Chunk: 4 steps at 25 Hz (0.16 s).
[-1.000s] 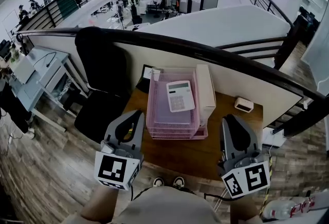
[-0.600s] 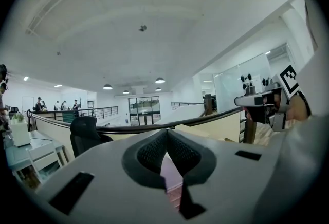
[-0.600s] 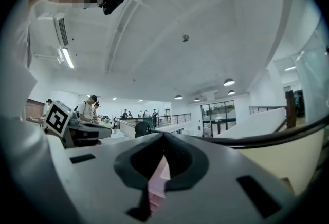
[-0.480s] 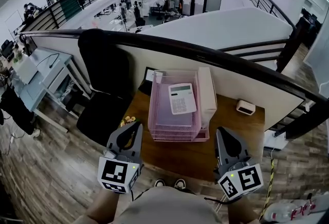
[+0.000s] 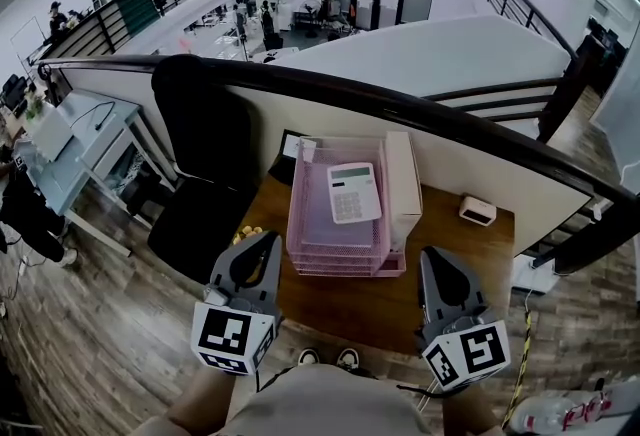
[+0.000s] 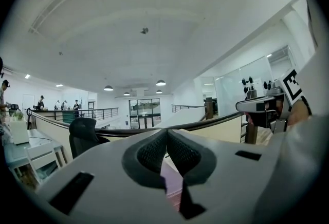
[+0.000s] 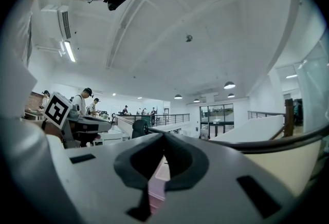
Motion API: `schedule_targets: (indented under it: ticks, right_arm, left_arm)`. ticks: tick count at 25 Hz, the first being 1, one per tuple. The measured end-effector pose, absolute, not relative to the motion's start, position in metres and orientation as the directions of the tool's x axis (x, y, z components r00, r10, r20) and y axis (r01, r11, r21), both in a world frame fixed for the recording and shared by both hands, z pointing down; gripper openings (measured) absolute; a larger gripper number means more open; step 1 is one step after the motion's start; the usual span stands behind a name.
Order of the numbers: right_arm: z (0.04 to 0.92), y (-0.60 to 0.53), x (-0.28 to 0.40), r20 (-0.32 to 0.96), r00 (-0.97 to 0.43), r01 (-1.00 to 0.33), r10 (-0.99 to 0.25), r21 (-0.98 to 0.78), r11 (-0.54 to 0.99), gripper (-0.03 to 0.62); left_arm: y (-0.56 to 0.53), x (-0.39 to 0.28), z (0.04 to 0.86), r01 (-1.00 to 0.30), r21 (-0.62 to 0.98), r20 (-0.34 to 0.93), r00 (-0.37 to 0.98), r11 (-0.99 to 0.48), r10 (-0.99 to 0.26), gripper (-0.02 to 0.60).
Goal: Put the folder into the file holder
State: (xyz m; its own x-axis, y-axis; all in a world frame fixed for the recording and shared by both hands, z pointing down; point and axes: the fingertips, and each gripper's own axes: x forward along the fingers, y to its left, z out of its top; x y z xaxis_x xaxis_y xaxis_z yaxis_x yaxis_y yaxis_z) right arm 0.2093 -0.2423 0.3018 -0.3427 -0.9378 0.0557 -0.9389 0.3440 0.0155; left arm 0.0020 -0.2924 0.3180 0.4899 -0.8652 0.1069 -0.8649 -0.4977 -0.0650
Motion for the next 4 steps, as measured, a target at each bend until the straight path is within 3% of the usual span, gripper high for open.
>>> schedule_targets:
  ticks: [4]
  right_arm:
    - [0.3013, -0.244, 0.2095, 0.06, -0.34, -0.939, -0.939, 0.039, 0.342, 0.005]
  left_arm:
    - [-0.2943, 0.0009, 0.3194, -0.866, -0.061, 0.108, 0.488, -0.496, -0.866, 0.005]
